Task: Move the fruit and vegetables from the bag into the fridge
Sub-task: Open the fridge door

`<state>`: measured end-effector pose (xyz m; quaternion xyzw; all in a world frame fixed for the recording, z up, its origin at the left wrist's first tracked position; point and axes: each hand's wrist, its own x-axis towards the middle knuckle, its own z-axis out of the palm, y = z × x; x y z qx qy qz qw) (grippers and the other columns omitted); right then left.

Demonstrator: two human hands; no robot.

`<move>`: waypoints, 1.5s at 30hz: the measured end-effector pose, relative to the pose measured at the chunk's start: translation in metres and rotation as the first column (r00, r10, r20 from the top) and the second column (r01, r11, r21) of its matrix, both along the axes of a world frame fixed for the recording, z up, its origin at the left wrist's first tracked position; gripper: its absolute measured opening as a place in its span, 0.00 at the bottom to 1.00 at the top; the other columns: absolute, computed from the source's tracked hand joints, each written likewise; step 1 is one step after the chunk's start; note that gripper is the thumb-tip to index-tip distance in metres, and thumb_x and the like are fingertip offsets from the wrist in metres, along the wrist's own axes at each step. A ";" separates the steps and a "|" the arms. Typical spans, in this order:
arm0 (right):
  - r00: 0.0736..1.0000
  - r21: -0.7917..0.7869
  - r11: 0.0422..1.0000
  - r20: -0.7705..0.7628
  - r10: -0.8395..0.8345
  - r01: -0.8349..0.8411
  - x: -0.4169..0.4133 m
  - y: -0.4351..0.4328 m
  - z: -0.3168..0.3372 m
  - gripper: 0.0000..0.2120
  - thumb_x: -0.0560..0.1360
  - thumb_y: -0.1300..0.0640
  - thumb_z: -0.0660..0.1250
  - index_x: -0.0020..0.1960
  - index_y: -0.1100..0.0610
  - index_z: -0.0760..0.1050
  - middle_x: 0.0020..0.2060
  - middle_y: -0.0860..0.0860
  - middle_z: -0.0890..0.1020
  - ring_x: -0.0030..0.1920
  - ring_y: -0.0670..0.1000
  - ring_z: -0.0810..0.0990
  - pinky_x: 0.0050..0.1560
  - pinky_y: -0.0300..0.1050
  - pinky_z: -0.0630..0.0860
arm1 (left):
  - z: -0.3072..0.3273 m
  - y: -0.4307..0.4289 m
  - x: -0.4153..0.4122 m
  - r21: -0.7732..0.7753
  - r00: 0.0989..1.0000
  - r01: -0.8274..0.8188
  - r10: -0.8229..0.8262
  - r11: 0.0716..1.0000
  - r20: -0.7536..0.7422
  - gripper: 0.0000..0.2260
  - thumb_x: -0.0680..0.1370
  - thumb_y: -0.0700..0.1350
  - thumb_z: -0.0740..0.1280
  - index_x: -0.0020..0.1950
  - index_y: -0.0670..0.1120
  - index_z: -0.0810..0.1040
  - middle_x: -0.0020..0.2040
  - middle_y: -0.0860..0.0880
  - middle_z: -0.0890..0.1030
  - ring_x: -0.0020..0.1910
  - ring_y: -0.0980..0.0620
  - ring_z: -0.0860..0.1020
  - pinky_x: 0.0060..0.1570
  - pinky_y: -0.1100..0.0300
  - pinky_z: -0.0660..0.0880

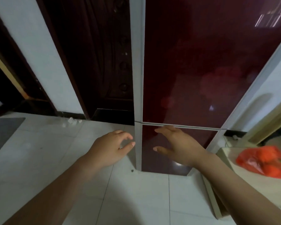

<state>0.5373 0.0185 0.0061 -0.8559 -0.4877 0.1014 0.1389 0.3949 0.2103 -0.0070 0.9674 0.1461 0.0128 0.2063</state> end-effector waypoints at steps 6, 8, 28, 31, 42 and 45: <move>0.993 0.056 0.997 0.109 -0.051 0.045 0.059 0.065 0.027 0.31 0.72 0.40 0.65 0.71 0.48 0.62 0.68 0.47 0.67 0.66 0.52 0.68 0.63 0.53 0.69 | 0.020 0.074 0.073 -0.006 0.994 0.026 -0.025 1.000 0.107 0.17 0.78 0.60 0.57 0.63 0.56 0.73 0.60 0.60 0.74 0.55 0.60 0.75 0.53 0.55 0.76; 0.988 0.061 0.995 0.128 -0.086 0.078 0.076 0.089 0.034 0.31 0.72 0.40 0.66 0.71 0.48 0.61 0.69 0.47 0.66 0.67 0.53 0.68 0.64 0.53 0.69 | 0.025 0.101 0.100 -0.002 0.991 0.056 -0.056 0.998 0.125 0.17 0.77 0.60 0.57 0.63 0.56 0.73 0.60 0.60 0.74 0.54 0.59 0.76 0.51 0.54 0.77; 0.678 0.577 0.677 0.266 -0.685 0.457 0.148 0.213 0.053 0.39 0.67 0.44 0.70 0.72 0.55 0.60 0.72 0.52 0.56 0.70 0.56 0.64 0.55 0.50 0.75 | 0.075 0.238 0.285 -0.386 0.879 0.402 -0.231 0.831 0.418 0.16 0.75 0.56 0.64 0.61 0.53 0.73 0.57 0.59 0.78 0.57 0.61 0.75 0.59 0.58 0.73; 0.640 0.585 0.662 0.291 -0.711 0.469 0.151 0.212 0.047 0.42 0.67 0.44 0.66 0.75 0.55 0.54 0.75 0.55 0.51 0.74 0.57 0.56 0.59 0.48 0.69 | 0.068 0.232 0.287 -0.451 0.860 0.421 -0.188 0.787 0.474 0.11 0.75 0.54 0.66 0.55 0.52 0.76 0.50 0.59 0.81 0.49 0.64 0.78 0.54 0.57 0.76; 0.648 0.549 0.694 0.322 -0.690 0.466 0.171 0.220 0.024 0.51 0.68 0.43 0.70 0.75 0.47 0.35 0.74 0.48 0.33 0.74 0.54 0.35 0.69 0.53 0.56 | 0.047 0.215 0.279 -0.589 0.855 0.394 -0.045 0.705 0.517 0.08 0.75 0.44 0.69 0.52 0.50 0.75 0.49 0.57 0.81 0.48 0.66 0.78 0.45 0.71 0.76; 0.666 0.579 0.708 0.344 -0.662 0.404 0.174 0.214 0.021 0.45 0.69 0.40 0.64 0.76 0.50 0.41 0.75 0.49 0.37 0.75 0.55 0.38 0.67 0.59 0.65 | 0.040 0.204 0.275 -0.619 0.857 0.333 0.045 0.712 0.513 0.12 0.74 0.44 0.70 0.55 0.48 0.73 0.51 0.56 0.80 0.49 0.66 0.78 0.47 0.69 0.76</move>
